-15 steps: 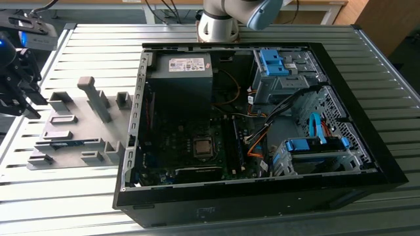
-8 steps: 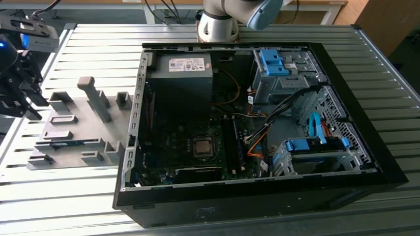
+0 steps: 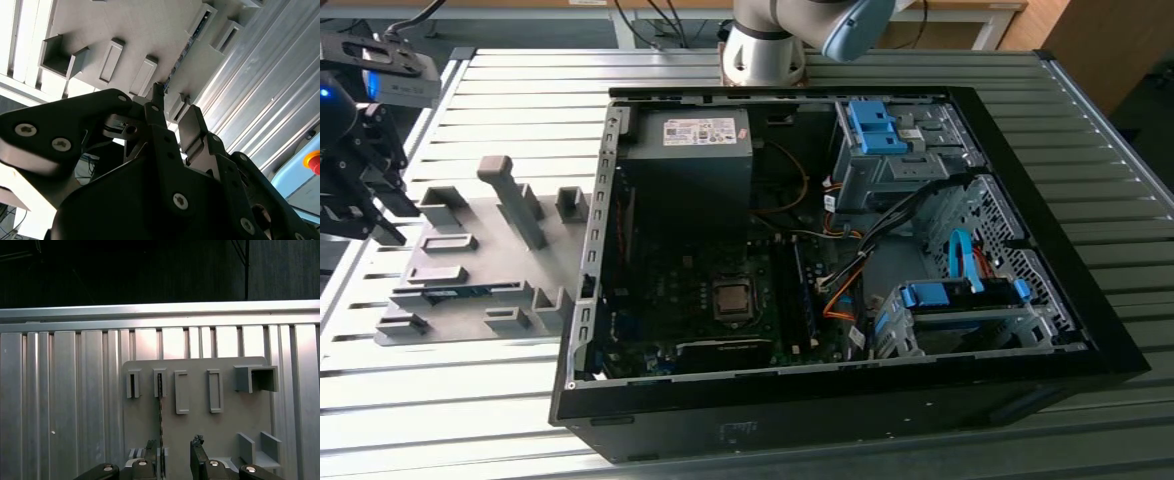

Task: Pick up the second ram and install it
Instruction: 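Pick up the second ram and move it above second insertion slot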

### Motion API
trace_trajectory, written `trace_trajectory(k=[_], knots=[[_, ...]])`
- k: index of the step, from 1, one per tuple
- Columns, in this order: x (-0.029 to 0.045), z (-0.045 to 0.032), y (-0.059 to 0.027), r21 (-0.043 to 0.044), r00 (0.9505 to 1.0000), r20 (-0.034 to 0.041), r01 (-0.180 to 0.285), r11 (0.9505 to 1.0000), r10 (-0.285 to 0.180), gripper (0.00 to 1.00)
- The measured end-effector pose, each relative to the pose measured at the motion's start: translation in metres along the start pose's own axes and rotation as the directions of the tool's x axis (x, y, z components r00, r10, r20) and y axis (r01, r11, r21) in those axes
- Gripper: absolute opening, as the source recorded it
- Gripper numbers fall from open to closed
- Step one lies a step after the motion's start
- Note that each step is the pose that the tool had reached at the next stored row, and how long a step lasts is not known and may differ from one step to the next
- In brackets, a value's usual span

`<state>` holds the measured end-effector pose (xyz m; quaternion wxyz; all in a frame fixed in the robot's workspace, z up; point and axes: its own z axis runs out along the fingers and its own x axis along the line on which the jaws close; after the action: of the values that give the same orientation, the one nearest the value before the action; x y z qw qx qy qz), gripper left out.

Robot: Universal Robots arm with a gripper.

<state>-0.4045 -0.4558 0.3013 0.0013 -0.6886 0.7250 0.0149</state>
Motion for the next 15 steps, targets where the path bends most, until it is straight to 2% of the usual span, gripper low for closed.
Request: trace_trajectory(k=[9,15], knots=[[0.0003,0.0013,0.0,0.0002,1.0,0.0002,0.0,1.0,0.0,0.4],[0.002,0.0107,-0.0004,0.0,1.0,0.0,0.0,1.0,0.0,0.4]])
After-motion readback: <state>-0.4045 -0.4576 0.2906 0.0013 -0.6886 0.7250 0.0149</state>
